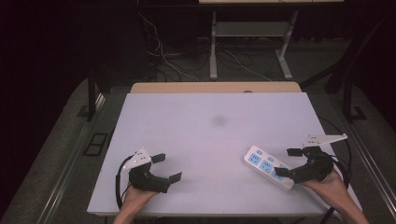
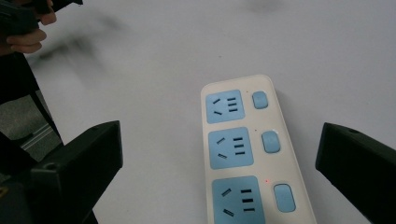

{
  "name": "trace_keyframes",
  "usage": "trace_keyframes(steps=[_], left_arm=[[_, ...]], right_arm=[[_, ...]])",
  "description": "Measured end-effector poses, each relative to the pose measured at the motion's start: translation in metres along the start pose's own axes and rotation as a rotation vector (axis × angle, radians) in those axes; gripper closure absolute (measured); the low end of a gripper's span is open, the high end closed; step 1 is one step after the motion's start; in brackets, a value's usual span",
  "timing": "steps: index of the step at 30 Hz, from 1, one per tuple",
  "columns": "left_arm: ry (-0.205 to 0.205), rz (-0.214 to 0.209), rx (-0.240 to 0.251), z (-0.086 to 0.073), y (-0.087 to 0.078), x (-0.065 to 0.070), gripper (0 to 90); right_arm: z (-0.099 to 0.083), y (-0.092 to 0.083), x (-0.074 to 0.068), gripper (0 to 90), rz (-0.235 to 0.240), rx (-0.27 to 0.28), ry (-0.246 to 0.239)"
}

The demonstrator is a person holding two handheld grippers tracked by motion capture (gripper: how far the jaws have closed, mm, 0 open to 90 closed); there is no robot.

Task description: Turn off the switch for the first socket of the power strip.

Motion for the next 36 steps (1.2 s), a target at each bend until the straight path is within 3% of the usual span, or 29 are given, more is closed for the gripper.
trace_keyframes(steps=[11,26,36], left_arm=[[0.002,0.0,-0.001,0.0,0.0,0.0,0.1],[-0.002,-0.001,-0.001,0.0,0.0,0.0,0.3],[-0.002,0.0,-0.007,-0.001,0.001,-0.001,0.3]], right_arm=[[0.003,-0.001,0.01,0.4,0.0,-0.053,-0.003],[-0.002,-0.005,0.033,0.5,-0.049,-0.229,-0.062],[-0.007,-0.009,0.043,35.5,-0.023,-0.248,-0.077]])
Point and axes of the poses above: each handheld gripper's, and its own axes: y roughly forward along the jaws, z roughly out of its top, x roughly to its right, the point moved 9 cm from there along y, roughly forward along the jaws, and after that the axes turned 8 degrees about x, right-handed, at the moved point
